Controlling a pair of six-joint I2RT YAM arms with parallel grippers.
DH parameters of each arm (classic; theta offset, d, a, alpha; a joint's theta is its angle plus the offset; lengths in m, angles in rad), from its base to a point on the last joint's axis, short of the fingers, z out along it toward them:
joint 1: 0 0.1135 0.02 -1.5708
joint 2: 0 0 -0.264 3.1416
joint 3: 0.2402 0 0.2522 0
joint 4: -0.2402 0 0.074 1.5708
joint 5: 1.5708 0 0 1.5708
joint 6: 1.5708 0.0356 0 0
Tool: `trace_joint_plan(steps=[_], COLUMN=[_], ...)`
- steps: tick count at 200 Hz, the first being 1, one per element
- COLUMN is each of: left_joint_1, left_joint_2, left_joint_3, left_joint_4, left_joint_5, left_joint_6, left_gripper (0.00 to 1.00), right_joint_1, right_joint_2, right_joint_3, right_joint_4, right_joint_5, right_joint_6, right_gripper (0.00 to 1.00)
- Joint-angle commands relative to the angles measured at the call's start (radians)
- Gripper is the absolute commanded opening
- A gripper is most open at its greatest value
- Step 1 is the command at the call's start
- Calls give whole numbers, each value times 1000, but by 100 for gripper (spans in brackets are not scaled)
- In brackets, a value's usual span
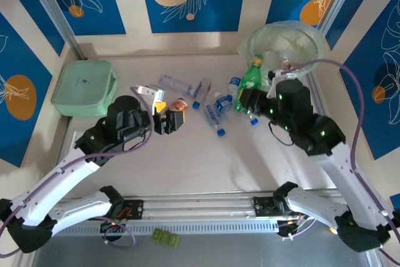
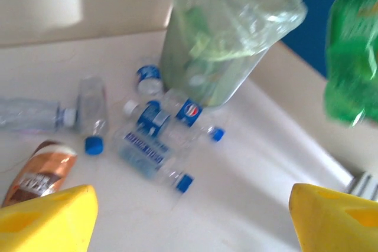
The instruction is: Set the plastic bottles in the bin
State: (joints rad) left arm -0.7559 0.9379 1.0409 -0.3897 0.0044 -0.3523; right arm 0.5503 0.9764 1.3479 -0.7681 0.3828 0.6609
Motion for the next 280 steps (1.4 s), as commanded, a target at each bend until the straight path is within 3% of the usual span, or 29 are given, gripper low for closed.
trace_joint_plan(steps=[1, 77, 122, 165, 186, 235, 280], left_joint_1=[-5, -2, 1, 7, 10, 14, 18], left_joint_2=[18, 56, 53, 56, 58, 58, 67], left_joint_3=[13, -27, -42, -45, -44, -42, -39], left_joint_4=[-41, -2, 14, 24, 24, 18, 15], left_joint_5=[-41, -11, -3, 19, 19, 7, 8], left_joint_6=[68, 78, 73, 62, 62, 62, 58], left_gripper=[82, 82, 81, 82, 82, 82, 82], right_joint_1=[-95, -455, -535, -543, -534, -517, -521], right_joint_2=[100, 544, 864, 1141, 1193, 1194, 1243], right_joint_3=[138, 614, 958, 1263, 1271, 1100, 1063], right_joint_4=[-121, -155, -303, -525, -574, -558, -543], right_joint_5=[146, 27, -34, -66, -29, 88, 37], right_joint_6=[-15, -47, -108, -122, -144, -223, -262], right_gripper=[47, 45, 46, 49, 50, 51, 59])
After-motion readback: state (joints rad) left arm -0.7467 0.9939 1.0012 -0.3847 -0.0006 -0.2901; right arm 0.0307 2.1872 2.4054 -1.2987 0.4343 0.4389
